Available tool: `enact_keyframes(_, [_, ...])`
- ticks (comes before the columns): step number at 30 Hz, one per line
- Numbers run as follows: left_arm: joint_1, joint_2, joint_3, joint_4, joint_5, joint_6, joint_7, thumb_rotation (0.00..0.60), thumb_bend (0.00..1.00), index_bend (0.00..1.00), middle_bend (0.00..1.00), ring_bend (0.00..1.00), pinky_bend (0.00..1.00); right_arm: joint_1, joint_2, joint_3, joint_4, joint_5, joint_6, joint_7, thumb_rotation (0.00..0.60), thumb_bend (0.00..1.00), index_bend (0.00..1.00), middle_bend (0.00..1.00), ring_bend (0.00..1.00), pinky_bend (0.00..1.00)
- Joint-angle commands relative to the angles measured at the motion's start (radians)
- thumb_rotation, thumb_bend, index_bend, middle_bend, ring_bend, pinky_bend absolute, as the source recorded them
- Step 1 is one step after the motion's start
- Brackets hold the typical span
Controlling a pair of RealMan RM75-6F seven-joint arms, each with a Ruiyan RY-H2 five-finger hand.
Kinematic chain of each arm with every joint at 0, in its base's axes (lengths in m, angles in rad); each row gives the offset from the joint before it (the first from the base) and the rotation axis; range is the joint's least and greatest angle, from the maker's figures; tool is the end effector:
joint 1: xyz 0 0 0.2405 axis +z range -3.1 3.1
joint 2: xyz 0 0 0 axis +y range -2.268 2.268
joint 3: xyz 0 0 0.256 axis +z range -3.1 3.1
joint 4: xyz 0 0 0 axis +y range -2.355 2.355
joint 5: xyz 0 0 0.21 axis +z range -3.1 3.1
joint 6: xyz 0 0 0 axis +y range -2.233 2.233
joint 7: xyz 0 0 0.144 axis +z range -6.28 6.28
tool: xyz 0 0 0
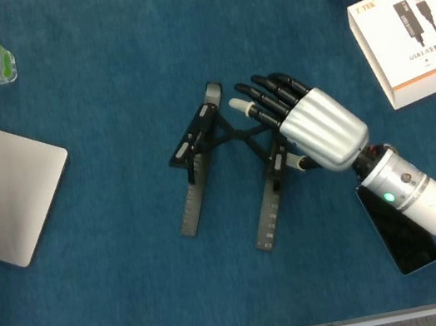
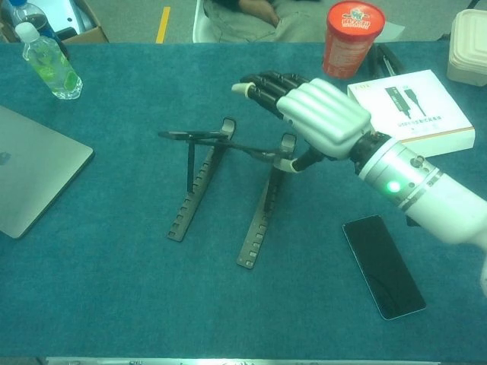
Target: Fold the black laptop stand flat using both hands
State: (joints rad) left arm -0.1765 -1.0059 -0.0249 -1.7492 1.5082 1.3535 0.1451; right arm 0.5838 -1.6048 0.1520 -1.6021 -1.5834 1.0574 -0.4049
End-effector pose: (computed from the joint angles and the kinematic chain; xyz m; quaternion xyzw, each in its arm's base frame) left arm -0.2828 0.1990 0.1606 -0.6697 -0.3600 -0.3357 0.5561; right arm -0.1058 -0.2694 -0.0260 0.7844 -0.2463 0.4560 0.3408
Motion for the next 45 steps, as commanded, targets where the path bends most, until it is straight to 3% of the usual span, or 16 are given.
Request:
enact_keyframes(1, [-0.016, 0.005, 0.001, -0.001, 0.01, -0.021, -0.005, 0.6, 0.33, 0.05, 0.06, 0.0, 0.0, 0.014, 0.013, 0.02, -0.015, 0.014, 0.004, -0.019, 0.6, 0.16, 0.0, 0.05, 0.0, 0.14])
enact_keyframes(13, [-0.125, 0.022, 0.016, -0.003, 0.072, -0.17, -0.025, 0.6, 0.33, 0.14, 0.11, 0.02, 0.01, 0.033, 0.071, 0.07, -0.044, 0.099, 0.023, -0.068, 0.6, 0.16, 0.0, 0.05, 0.0, 0.14])
enact_keyframes(18, [-0.186, 0.014, 0.025, 0.003, 0.12, -0.238, -0.075, 0.6, 0.33, 0.24, 0.17, 0.08, 0.05, 0.032, 0.084, 0.077, -0.029, 0.138, 0.037, -0.093, 0.6, 0.16, 0.0, 0.05, 0.0, 0.14])
enact_keyframes(31, [-0.373, -0.03, 0.028, 0.022, 0.226, -0.411, -0.155, 0.6, 0.33, 0.28, 0.24, 0.15, 0.11, 0.043, 0.116, 0.091, -0.005, 0.206, 0.051, -0.085, 0.6, 0.16, 0.0, 0.05, 0.0, 0.14])
enact_keyframes(45, [-0.46, -0.11, 0.041, 0.024, 0.216, -0.478, -0.174, 0.6, 0.33, 0.28, 0.27, 0.16, 0.11, 0.048, 0.136, 0.083, -0.005, 0.219, 0.077, -0.058, 0.6, 0.16, 0.0, 0.05, 0.0, 0.14])
